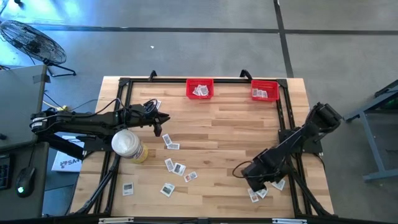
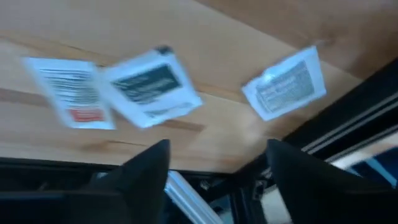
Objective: Pick & Place First Aid Supplies
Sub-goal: Put the towelette pack into the left red bin
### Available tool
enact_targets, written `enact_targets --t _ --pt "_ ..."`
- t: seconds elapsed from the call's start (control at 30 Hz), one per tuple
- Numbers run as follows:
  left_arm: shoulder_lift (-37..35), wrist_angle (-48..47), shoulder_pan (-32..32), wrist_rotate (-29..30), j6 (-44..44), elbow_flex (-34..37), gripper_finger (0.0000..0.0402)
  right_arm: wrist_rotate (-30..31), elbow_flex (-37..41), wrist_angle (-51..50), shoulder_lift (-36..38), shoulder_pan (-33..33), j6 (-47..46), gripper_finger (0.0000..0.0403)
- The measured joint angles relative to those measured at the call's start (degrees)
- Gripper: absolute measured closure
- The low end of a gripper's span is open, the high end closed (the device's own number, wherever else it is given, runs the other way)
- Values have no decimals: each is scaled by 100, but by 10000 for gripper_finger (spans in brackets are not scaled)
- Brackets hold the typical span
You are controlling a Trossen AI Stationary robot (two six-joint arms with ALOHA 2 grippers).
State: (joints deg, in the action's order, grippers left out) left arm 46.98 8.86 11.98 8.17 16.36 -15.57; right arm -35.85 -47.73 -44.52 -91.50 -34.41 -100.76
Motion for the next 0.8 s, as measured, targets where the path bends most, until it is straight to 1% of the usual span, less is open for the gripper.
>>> enact_targets --t 0.1,0.2,0.33,0.43,0.53,0.63,0.73,0.8 --pt "0 1 -1 1 0 0 331 -164 375 443 0 -2 5 86" --pt "1 4 -1 1 0 0 331 -171 706 1046 0 2 9 67" --pt "0 1 -1 0 0 0 331 -177 1076 1942 0 2 -5 62" --pt "0 -2 1 1 0 0 331 -215 1284 2155 2 7 -140 65" --pt "1 0 1 1 0 0 331 -97 1304 2321 11 64 -237 66" --pt "2 2 1 1 0 0 331 336 1079 2365 11 200 -246 66" --pt "0 0 -1 1 0 0 331 951 808 2246 11 355 -164 66" --pt "1 0 0 1 0 0 331 1471 648 2121 12 478 -70 66"
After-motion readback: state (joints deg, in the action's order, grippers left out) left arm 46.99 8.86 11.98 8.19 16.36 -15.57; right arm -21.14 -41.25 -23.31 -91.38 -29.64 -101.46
